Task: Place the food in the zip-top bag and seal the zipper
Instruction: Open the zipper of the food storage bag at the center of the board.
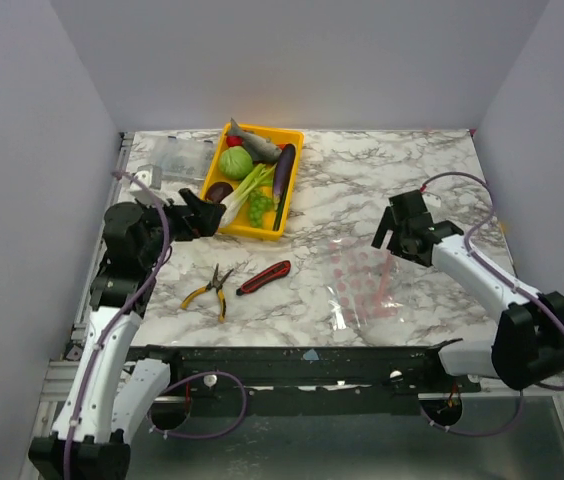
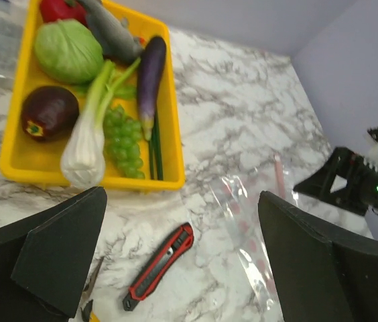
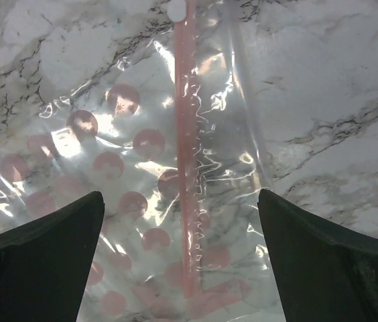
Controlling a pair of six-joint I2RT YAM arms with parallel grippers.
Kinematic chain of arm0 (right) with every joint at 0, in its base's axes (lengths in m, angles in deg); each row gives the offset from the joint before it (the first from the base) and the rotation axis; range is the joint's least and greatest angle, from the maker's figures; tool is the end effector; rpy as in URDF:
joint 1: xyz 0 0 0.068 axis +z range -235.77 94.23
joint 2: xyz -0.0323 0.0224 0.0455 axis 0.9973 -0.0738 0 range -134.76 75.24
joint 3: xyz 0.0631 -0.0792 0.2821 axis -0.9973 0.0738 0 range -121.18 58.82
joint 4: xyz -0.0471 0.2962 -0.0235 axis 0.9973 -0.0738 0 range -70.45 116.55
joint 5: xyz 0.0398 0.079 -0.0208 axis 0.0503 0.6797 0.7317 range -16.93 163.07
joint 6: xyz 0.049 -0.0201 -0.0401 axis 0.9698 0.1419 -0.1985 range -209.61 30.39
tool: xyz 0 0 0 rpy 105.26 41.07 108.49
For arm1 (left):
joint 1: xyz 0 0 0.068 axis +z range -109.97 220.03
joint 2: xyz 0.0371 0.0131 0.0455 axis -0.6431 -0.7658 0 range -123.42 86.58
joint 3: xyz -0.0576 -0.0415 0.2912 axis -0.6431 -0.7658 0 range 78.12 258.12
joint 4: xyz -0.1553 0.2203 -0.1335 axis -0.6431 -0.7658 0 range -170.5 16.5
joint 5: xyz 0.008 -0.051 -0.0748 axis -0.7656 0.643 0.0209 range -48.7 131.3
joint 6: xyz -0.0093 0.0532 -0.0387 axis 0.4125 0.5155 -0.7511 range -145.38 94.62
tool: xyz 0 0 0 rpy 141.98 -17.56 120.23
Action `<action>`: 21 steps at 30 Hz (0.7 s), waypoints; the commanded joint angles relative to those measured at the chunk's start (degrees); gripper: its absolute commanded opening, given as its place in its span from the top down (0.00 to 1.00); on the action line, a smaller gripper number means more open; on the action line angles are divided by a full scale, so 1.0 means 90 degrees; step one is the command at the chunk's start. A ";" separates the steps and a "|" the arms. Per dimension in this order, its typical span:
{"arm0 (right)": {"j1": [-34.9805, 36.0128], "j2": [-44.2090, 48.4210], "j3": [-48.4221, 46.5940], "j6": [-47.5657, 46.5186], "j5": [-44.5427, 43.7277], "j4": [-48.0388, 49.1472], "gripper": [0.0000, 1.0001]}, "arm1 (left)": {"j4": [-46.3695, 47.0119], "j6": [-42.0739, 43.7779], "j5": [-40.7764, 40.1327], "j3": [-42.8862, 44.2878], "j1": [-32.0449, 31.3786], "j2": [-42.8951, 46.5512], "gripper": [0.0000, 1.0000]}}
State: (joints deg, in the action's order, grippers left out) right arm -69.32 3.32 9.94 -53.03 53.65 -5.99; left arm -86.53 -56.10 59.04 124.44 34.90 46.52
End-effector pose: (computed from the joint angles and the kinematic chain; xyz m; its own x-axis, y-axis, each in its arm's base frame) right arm 0.2797 0.0644 0.2318 -0.6870 0.3832 -0.6174 0.4018 0.9083 0.1167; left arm 0.1961 -0.0337 0.3775 -0.2982 -0.4617 -0.8354 0.2722 0.7977 -0.5381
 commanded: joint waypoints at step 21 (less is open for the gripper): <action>0.0623 -0.2529 -0.0941 0.0005 -0.1028 -0.0313 0.36 | -0.1386 0.0922 -0.0087 0.3133 -0.3327 -0.3358 0.02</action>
State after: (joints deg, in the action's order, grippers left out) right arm -64.23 -17.88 2.20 -52.25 43.82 -10.05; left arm -97.20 -51.58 58.56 153.14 7.45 16.91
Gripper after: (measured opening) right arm 0.631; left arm 0.981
